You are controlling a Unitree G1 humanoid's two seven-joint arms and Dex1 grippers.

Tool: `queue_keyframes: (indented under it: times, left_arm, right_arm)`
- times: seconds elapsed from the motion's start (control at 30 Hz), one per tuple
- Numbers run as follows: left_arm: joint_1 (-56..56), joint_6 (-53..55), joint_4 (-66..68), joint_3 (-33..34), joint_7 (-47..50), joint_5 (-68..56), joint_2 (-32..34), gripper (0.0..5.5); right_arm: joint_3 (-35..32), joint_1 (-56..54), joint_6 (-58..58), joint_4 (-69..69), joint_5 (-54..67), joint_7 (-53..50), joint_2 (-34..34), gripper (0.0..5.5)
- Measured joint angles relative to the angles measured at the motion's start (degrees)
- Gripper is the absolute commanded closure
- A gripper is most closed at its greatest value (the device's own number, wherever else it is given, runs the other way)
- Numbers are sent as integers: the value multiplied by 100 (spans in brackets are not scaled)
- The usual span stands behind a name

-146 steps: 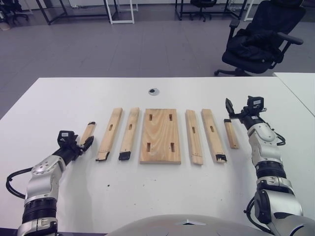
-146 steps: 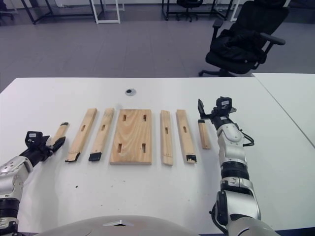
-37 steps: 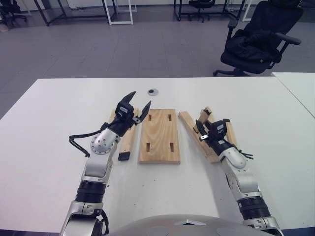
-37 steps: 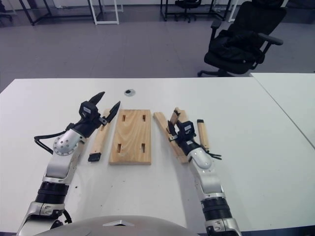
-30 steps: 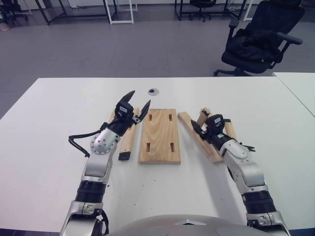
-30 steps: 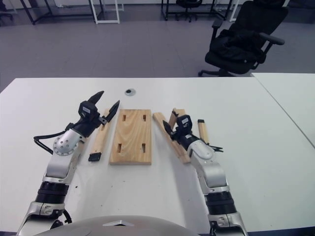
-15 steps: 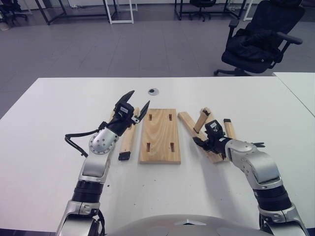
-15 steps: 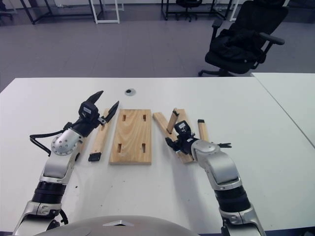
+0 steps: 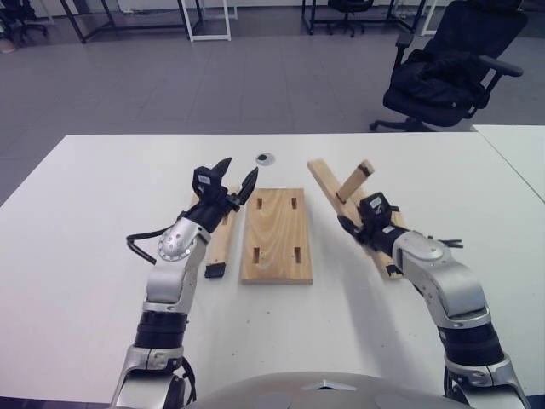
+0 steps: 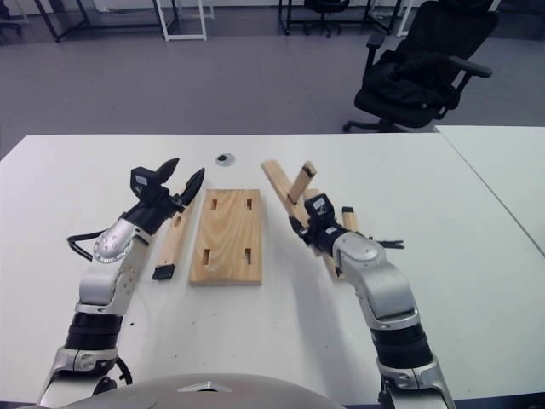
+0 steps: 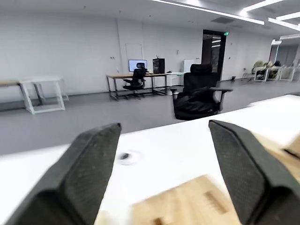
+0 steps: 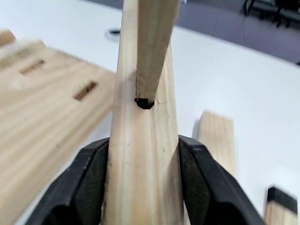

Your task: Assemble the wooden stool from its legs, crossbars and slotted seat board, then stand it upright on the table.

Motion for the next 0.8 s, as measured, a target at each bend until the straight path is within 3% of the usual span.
queue_keyframes:
  times: [0.1, 0.3, 0.73, 0.8]
  left_arm:
    - [-124, 1473, -266, 142, -143, -1674, -330, 207]
    - [-328, 2617, -652, 795, 277, -3731, -677, 207]
    - [-149, 2664, -896, 749, 898, -3673, -793, 420]
    - [-37, 2669, -1071, 747, 1112, -3723, -930, 432]
  right_arm:
    - [322, -65, -715, -170, -49, 464, -154, 341]
    - [713, -269, -1642, -327, -123, 941, -188, 341]
    - [743, -90, -2124, -385, -202, 1228, -262, 341]
    - [743, -41, -2185, -385, -202, 1239, -259, 341]
